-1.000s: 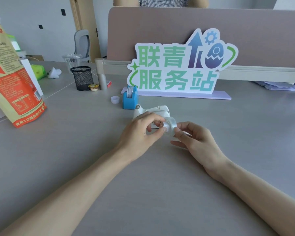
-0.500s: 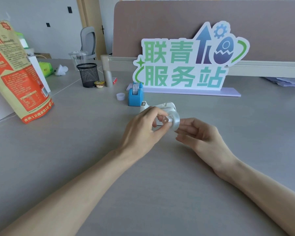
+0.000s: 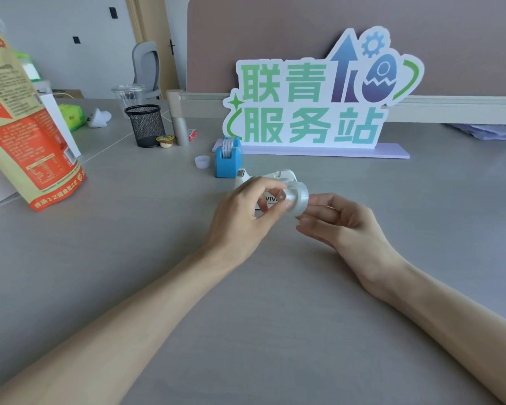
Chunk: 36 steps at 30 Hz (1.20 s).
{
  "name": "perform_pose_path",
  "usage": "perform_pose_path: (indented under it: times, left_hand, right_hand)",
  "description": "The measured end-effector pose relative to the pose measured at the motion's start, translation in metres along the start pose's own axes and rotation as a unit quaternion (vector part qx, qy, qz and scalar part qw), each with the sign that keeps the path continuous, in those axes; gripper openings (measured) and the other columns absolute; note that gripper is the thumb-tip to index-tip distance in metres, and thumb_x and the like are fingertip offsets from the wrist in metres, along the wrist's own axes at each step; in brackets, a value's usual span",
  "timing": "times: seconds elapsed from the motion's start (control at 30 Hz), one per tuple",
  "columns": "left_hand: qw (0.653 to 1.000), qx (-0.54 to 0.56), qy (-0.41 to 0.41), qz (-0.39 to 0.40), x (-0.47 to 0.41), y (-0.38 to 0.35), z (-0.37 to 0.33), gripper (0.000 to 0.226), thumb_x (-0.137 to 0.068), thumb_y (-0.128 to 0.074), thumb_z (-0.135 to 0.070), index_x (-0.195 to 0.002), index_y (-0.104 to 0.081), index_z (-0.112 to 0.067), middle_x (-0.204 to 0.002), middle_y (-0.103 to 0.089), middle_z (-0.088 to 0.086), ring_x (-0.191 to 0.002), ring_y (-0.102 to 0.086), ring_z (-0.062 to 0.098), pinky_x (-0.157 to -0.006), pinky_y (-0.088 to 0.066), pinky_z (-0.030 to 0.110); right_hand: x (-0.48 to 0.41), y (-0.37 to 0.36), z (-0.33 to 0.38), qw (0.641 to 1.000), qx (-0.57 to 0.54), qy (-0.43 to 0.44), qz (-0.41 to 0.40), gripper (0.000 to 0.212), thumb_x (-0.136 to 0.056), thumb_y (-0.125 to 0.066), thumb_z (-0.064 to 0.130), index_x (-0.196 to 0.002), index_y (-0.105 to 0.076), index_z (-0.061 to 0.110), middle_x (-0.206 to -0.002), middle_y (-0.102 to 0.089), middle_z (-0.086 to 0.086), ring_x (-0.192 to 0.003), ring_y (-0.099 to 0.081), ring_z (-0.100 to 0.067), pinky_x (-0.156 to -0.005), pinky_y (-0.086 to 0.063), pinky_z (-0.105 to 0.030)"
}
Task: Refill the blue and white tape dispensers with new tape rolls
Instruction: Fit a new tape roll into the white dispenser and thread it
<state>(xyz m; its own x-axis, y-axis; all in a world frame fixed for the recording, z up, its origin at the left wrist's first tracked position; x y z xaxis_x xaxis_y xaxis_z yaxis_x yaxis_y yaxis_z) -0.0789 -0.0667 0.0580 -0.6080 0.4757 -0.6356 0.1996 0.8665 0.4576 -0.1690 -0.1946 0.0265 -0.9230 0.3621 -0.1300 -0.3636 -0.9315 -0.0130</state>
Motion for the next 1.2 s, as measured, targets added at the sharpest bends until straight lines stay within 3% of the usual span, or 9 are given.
perform_pose_path:
  times: [0.23, 0.43, 0.57, 0.63, 0.7, 0.8, 0.9, 1.07, 1.2]
  left_hand:
    - [1.000, 0.018, 0.009, -0.001, 0.000, -0.001, 0.001, 0.012, -0.080, -0.074, -0.024, -0.092, -0.070, -0.021, -0.082, -0.066, -0.021, -0.068, -0.054, 0.013, -0.061, -0.043, 0.019]
    - [0.997, 0.078, -0.015, 0.017, -0.003, 0.000, -0.008, 0.011, -0.079, -0.075, -0.019, -0.090, -0.076, -0.019, -0.077, -0.060, -0.020, -0.065, -0.050, 0.003, -0.062, -0.035, 0.008]
    - [0.992, 0.112, 0.002, 0.053, -0.002, -0.006, -0.010, 0.014, -0.084, -0.069, -0.016, -0.097, -0.075, -0.019, -0.087, -0.064, -0.006, -0.074, -0.055, 0.003, -0.064, -0.039, 0.011]
    - [0.991, 0.117, 0.036, 0.061, -0.002, -0.009, -0.003, 0.025, -0.084, -0.070, -0.019, -0.109, -0.069, -0.023, -0.094, -0.061, -0.008, -0.081, -0.056, 0.009, -0.068, -0.042, 0.010]
    - [0.986, 0.120, 0.073, 0.085, -0.002, -0.014, 0.005, 0.038, -0.085, -0.069, -0.026, -0.121, -0.059, -0.029, -0.107, -0.059, -0.009, -0.086, -0.057, 0.004, -0.074, -0.046, 0.013]
    - [0.964, 0.168, 0.137, 0.154, 0.002, -0.026, 0.014, 0.036, -0.089, -0.063, -0.029, -0.125, -0.058, -0.025, -0.123, -0.061, -0.008, -0.101, -0.059, 0.005, -0.061, -0.051, 0.022]
    - [0.960, 0.173, 0.135, 0.177, 0.003, -0.026, 0.012, 0.025, -0.090, -0.063, -0.028, -0.113, -0.066, -0.019, -0.115, -0.067, -0.004, -0.097, -0.058, 0.005, -0.059, -0.052, 0.026]
    - [0.963, 0.174, 0.126, 0.162, 0.002, -0.024, 0.012, 0.025, -0.085, -0.060, -0.037, -0.105, -0.066, -0.021, -0.103, -0.067, -0.007, -0.094, -0.059, 0.003, -0.058, -0.049, 0.022]
    - [0.973, 0.150, 0.099, 0.147, 0.003, -0.023, 0.008, 0.008, -0.090, -0.063, -0.028, -0.095, -0.063, -0.022, -0.091, -0.067, -0.011, -0.087, -0.059, -0.003, -0.070, -0.047, 0.015]
  right_hand:
    - [-0.001, 0.002, -0.002, 1.000, 0.003, -0.005, -0.002, 0.024, -0.086, -0.063, -0.006, -0.107, -0.067, 0.005, -0.106, -0.075, -0.008, -0.100, -0.068, -0.011, -0.092, -0.056, -0.029]
    - [-0.004, 0.000, -0.005, 1.000, -0.002, -0.030, -0.010, 0.019, -0.089, -0.065, 0.016, -0.106, -0.068, 0.008, -0.102, -0.074, -0.005, -0.095, -0.071, -0.015, -0.080, -0.058, -0.027]
    - [-0.005, 0.004, -0.006, 0.999, -0.020, -0.031, -0.028, 0.019, -0.088, -0.065, 0.016, -0.104, -0.069, 0.007, -0.097, -0.075, -0.004, -0.087, -0.070, -0.013, -0.075, -0.057, -0.026]
    - [-0.005, 0.005, -0.006, 0.999, -0.020, -0.030, -0.026, 0.019, -0.089, -0.065, 0.015, -0.106, -0.069, 0.007, -0.100, -0.076, -0.006, -0.091, -0.072, -0.015, -0.077, -0.057, -0.026]
    - [-0.005, 0.006, -0.005, 0.999, -0.023, -0.023, -0.025, 0.019, -0.091, -0.063, 0.014, -0.108, -0.068, 0.007, -0.104, -0.076, -0.008, -0.099, -0.072, -0.018, -0.084, -0.057, -0.028]
    - [-0.005, 0.007, -0.003, 0.999, -0.033, -0.004, -0.031, 0.018, -0.091, -0.062, 0.012, -0.107, -0.068, 0.006, -0.109, -0.073, -0.013, -0.105, -0.069, -0.023, -0.088, -0.057, -0.029]
    - [-0.005, 0.007, 0.000, 0.999, -0.046, 0.005, -0.029, 0.018, -0.091, -0.062, 0.013, -0.106, -0.069, 0.006, -0.113, -0.071, -0.016, -0.110, -0.067, -0.027, -0.089, -0.057, -0.029]
    - [-0.004, 0.004, 0.001, 1.000, -0.020, 0.008, -0.018, 0.029, -0.079, -0.073, 0.022, -0.105, -0.071, 0.009, -0.110, -0.073, -0.010, -0.109, -0.068, -0.023, -0.099, -0.052, -0.038]
    - [-0.004, 0.006, 0.000, 0.999, 0.043, 0.016, -0.028, 0.024, -0.081, -0.074, 0.018, -0.104, -0.071, 0.010, -0.106, -0.074, -0.006, -0.102, -0.070, -0.022, -0.098, -0.053, -0.042]
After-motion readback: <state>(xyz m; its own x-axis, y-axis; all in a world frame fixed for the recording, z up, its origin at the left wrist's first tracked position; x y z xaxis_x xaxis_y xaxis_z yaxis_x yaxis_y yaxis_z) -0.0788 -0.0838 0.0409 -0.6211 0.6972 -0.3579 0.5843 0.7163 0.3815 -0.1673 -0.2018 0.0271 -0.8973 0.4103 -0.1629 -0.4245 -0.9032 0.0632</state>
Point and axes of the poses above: each hand's wrist, its own x-axis away from the middle knuckle, its own y-axis out of the back of the hand, z = x × y, the point moved 8 cm from there along -x, towards the middle knuckle
